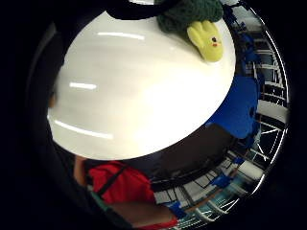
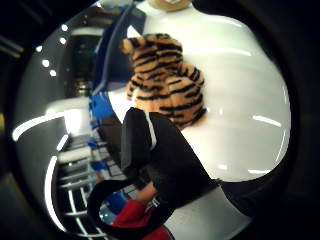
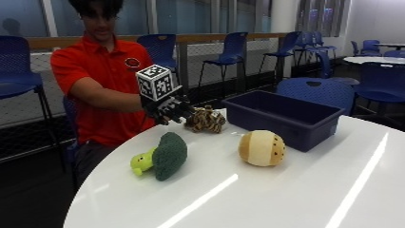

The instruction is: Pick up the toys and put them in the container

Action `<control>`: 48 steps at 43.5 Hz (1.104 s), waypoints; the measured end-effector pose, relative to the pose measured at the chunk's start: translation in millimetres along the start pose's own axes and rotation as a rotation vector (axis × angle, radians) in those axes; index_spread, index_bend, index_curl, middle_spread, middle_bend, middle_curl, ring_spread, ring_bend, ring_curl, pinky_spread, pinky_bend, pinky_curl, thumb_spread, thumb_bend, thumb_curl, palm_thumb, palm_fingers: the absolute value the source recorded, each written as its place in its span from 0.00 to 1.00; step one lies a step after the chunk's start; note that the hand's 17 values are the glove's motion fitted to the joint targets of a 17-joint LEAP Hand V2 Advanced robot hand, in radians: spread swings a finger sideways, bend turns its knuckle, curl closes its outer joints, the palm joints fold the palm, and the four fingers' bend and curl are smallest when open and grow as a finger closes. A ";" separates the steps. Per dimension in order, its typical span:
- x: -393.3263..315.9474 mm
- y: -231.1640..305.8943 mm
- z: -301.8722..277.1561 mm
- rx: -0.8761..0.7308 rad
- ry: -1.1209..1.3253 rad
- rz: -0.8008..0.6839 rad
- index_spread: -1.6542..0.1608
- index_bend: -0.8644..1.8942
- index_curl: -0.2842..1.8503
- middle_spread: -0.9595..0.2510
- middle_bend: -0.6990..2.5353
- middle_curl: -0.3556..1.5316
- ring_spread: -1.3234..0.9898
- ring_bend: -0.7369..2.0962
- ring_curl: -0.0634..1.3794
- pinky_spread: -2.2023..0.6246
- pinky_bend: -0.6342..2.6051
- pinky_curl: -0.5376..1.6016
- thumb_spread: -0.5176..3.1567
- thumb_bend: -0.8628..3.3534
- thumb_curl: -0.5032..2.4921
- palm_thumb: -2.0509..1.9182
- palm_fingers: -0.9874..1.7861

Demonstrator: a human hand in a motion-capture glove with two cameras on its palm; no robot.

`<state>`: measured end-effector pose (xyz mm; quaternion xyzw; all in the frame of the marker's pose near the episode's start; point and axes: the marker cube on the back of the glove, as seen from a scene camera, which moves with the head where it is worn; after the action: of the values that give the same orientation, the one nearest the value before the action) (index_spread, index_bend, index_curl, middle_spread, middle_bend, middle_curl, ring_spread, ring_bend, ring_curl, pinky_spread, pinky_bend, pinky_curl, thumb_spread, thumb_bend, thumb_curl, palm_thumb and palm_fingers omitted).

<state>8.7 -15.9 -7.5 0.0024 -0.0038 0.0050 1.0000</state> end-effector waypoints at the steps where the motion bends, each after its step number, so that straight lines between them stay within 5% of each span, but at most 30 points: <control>1: -1.7 3.9 1.5 -0.004 -0.010 0.006 0.80 0.38 0.17 0.74 0.26 0.21 0.55 0.31 0.05 0.78 0.37 0.32 0.31 0.19 0.17 0.49 0.35; 18: -7.6 14.8 6.4 0.001 -0.019 0.004 0.74 0.38 0.23 0.72 0.27 0.26 0.54 0.32 0.08 0.78 0.39 0.36 0.44 0.19 0.19 0.49 0.32; 48: -85.8 -16.6 34.1 -0.008 0.046 -0.140 0.73 0.37 0.26 0.72 0.26 0.29 0.54 0.32 0.14 0.79 0.41 0.40 0.43 0.19 0.20 0.49 0.30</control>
<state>-77.2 -33.5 25.9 -0.0014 0.0194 -0.0648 0.9977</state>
